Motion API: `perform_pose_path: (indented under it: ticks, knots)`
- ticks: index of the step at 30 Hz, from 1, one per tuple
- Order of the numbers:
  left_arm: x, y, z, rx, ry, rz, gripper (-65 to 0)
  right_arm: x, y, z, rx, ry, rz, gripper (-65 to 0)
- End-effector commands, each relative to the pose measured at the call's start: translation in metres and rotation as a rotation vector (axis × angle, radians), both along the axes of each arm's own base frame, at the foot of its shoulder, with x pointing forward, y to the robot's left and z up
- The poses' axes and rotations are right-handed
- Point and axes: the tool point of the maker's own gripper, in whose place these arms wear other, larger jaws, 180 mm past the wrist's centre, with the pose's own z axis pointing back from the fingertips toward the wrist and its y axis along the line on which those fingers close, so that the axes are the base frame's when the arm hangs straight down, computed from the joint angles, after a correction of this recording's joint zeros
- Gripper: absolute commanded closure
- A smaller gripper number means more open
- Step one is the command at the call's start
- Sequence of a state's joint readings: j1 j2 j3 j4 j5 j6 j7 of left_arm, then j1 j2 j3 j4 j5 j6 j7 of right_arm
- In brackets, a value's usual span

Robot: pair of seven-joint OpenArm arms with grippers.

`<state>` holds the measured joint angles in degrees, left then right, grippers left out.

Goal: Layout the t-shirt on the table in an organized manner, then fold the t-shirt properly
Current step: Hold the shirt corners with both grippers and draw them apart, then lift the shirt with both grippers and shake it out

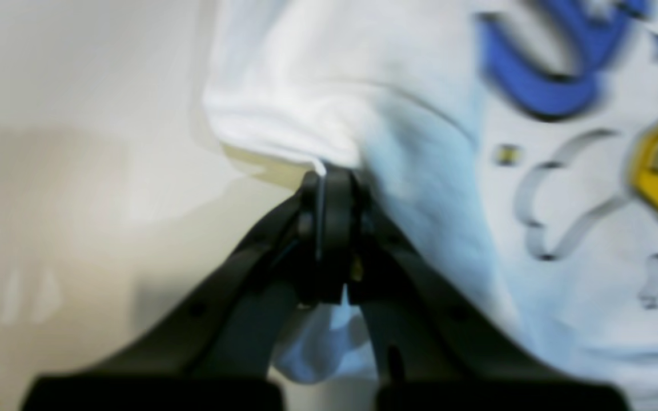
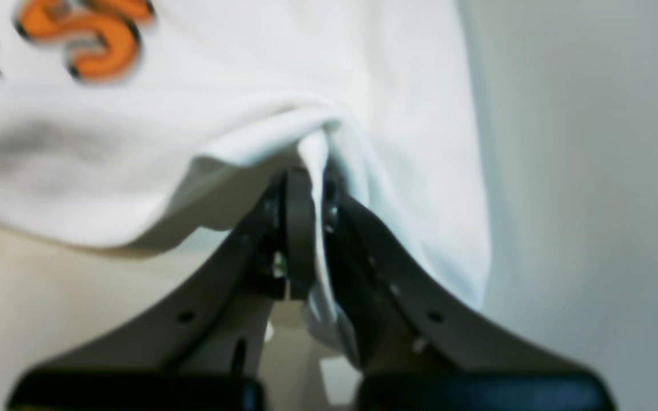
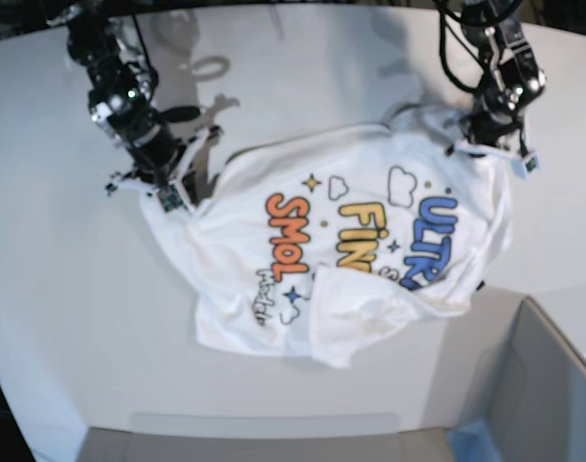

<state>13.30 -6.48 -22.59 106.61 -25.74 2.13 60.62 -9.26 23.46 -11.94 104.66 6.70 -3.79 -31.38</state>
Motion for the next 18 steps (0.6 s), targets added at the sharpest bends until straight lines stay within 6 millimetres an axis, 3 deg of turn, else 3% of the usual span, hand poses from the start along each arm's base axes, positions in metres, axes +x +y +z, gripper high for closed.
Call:
perform_pose_path:
  ticks: [1,7,12,16,18]
  knots:
    - [0.011,0.016,0.023,0.059,-0.073,0.017,0.0,0.015,0.005,0.028,0.03,-0.1,0.008,0.0]
    - [0.033,0.041,0.077,0.12,-0.233,0.086,0.0,0.048,0.022,0.077,0.106,-0.276,0.022,0.0]
    - [0.053,0.051,0.104,0.127,-0.322,0.123,0.0,0.071,0.03,0.122,0.15,-0.43,0.041,0.0]
    - [0.057,0.056,0.122,0.146,-0.374,0.137,0.0,0.083,0.029,0.148,0.155,-0.501,0.04,0.0]
    - [0.056,0.064,0.129,0.153,-0.393,0.168,0.0,0.088,0.018,0.164,0.163,-0.542,0.007,0.0]
